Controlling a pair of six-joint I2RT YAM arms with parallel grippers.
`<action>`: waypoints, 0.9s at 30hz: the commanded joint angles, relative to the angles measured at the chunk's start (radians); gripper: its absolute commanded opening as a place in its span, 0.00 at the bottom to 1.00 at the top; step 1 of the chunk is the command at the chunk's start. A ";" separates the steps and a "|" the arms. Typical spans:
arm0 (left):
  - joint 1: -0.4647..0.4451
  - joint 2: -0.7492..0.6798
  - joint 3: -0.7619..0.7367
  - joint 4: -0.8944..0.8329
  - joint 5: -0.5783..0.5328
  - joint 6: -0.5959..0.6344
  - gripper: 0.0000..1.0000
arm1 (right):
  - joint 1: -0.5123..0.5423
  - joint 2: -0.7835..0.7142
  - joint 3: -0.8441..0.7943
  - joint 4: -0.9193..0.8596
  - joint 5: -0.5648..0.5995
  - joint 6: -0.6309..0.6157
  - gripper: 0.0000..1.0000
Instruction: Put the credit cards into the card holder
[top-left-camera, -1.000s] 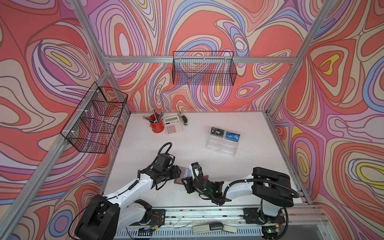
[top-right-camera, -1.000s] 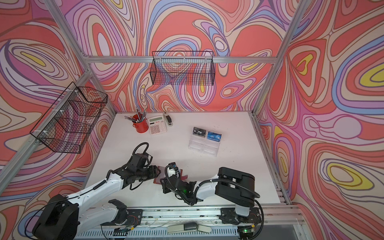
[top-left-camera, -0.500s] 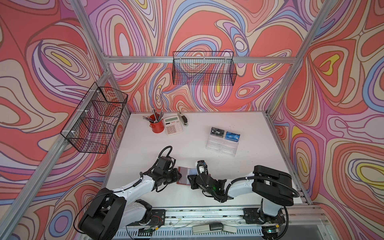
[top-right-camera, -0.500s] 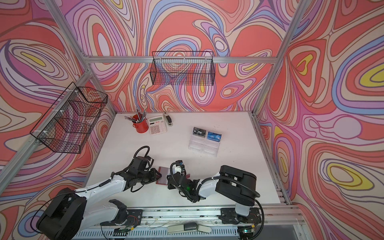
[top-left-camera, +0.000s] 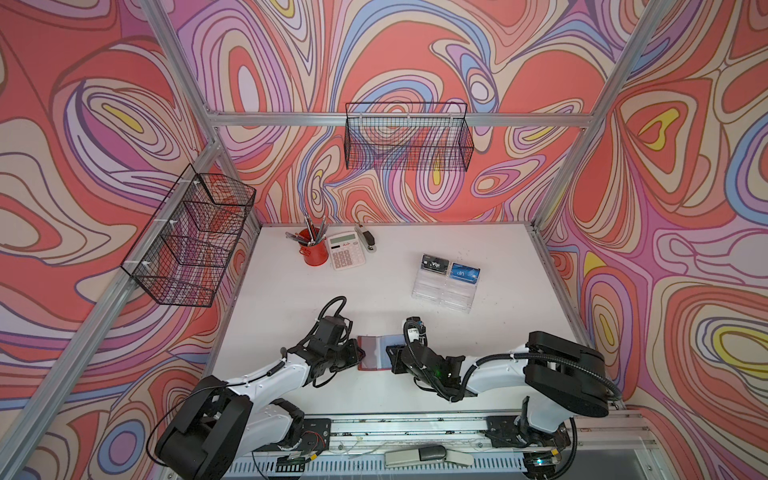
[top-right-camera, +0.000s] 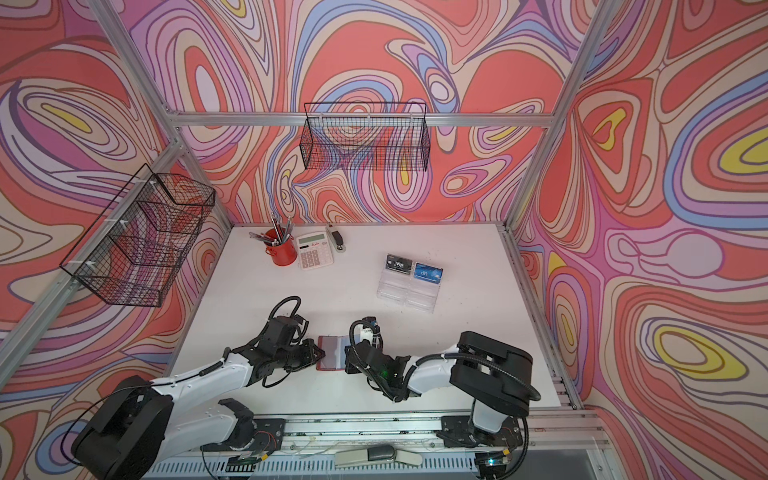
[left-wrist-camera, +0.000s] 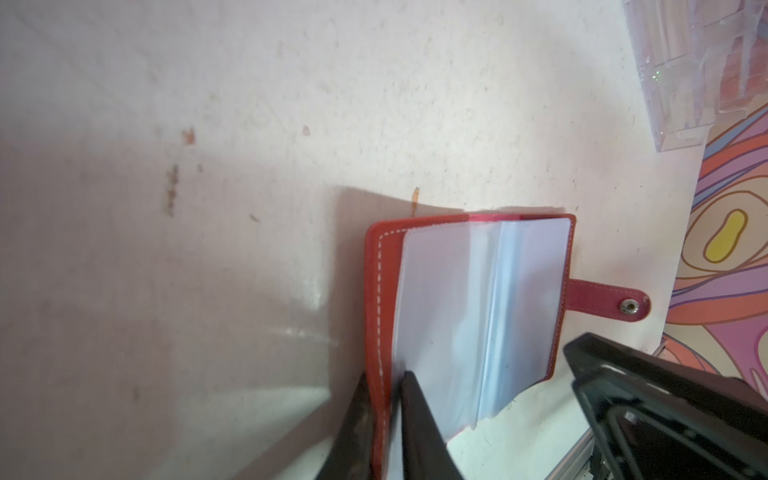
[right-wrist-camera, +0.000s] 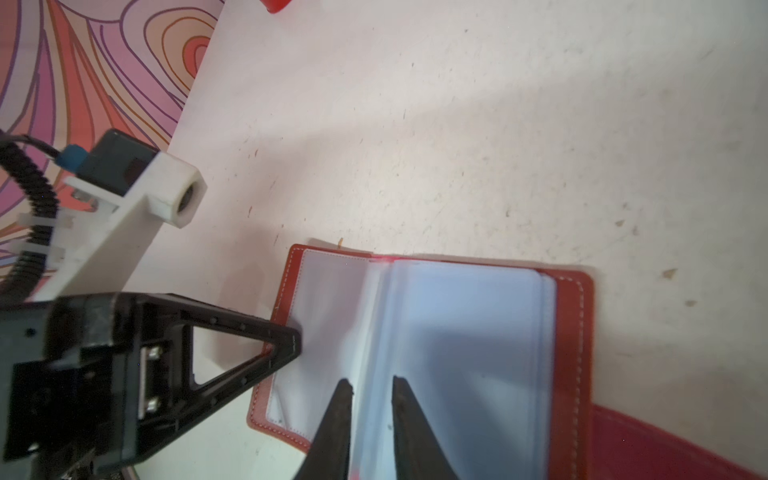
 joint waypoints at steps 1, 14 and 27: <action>-0.006 0.035 0.001 -0.073 -0.055 0.009 0.14 | -0.003 -0.089 0.003 -0.132 0.075 -0.026 0.25; -0.005 -0.094 0.172 -0.476 -0.243 0.120 0.64 | -0.064 -0.481 0.404 -0.966 0.428 -0.123 0.65; -0.011 -0.237 0.316 -0.530 -0.357 0.262 0.52 | -0.362 -0.296 0.793 -0.998 0.203 -0.746 0.69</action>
